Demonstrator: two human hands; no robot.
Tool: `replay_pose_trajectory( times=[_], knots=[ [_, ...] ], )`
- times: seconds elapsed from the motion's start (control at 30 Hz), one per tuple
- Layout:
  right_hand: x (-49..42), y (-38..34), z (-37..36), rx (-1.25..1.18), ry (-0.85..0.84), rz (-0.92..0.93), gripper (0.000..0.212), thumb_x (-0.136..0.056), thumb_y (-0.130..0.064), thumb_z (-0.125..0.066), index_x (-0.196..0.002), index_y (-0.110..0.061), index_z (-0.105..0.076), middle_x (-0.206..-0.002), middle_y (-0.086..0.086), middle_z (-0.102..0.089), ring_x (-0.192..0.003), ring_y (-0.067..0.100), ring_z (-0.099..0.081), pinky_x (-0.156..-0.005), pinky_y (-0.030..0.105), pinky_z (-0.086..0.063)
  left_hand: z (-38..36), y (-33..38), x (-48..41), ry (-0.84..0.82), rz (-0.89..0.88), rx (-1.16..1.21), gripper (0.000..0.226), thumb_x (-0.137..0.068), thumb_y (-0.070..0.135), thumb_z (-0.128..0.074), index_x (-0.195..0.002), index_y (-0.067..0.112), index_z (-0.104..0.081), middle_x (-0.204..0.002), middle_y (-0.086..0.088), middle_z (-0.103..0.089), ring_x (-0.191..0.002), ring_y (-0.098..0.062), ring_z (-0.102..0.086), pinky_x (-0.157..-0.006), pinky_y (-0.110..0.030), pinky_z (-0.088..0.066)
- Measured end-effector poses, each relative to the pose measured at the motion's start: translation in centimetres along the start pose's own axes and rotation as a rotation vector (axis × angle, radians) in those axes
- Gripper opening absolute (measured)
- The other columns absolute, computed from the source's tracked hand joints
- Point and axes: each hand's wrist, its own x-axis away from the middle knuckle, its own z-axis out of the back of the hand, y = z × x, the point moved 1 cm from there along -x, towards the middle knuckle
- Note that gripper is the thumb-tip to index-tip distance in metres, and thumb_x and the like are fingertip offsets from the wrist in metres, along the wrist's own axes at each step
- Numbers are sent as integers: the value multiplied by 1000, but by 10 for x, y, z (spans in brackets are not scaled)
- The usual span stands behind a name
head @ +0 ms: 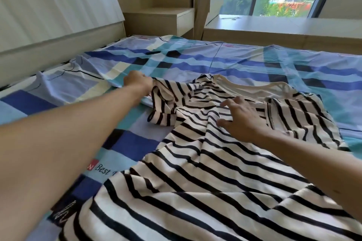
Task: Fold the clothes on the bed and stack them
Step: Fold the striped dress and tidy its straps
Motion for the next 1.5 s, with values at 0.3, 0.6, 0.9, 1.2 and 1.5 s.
replay_pose_trajectory(
  times=[0.3, 0.6, 0.9, 1.2, 1.5],
  knots=[
    [-27, -21, -30, -37, -11, 35, 60, -99, -55, -41, -151, -24, -38, -156, 8, -33, -144, 28, -33, -118, 43, -25, 7, -50, -47, -189, 393, 407, 79, -87, 81, -37, -137, 22, -50, -137, 4, -49, -93, -23, -70, -79, -26, -53],
    [-51, -45, -54, 120, -331, 83, 72, -98, -64, -35, -159, -34, -12, -169, 0, 1, -155, 21, 8, -122, 54, 6, -18, -44, -37, -39, 198, 146, 46, -79, 22, -74, -120, 4, -61, -118, -14, -68, -97, -31, -68, -81, -36, -59],
    [-53, -42, -48, -17, -280, 106, 77, -97, -60, -43, -160, -31, -10, -168, 1, -6, -155, 21, -1, -123, 54, 1, 1, 63, -43, 60, -32, -171, 45, -98, 19, -54, -139, 4, -46, -140, -17, -53, -126, -30, -54, -98, -37, -46],
    [-38, 32, -14, -880, 251, -429, 28, -99, -14, -43, -125, -14, -52, -115, 15, -66, -99, 27, -63, -92, 48, -54, -36, 113, 31, -816, -148, 92, 45, -107, 35, -39, -140, 5, -42, -124, -24, -59, -97, -32, -69, -70, -36, -63],
    [-17, 45, 1, -1044, 33, -445, 46, -94, -16, -65, -134, -11, -43, -89, 11, -61, -72, 19, -60, -62, 31, -51, -71, 28, 103, -707, -689, -712, 65, -100, 43, -50, -155, 17, -28, -159, -12, -26, -144, -32, -31, -119, -39, -28]
  ],
)
